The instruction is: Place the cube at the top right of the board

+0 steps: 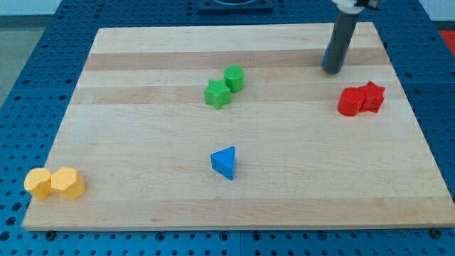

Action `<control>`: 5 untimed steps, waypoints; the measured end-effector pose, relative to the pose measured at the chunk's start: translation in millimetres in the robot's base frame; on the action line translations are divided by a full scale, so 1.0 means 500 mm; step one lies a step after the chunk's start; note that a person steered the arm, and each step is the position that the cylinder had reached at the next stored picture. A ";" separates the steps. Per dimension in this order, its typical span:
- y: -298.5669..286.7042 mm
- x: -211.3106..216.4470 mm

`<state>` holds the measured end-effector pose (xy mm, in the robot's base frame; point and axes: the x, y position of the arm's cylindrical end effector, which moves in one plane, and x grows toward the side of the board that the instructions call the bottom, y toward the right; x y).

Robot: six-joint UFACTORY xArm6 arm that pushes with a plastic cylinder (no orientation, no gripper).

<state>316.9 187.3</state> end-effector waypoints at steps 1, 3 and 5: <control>0.035 -0.059; 0.031 -0.117; 0.004 -0.071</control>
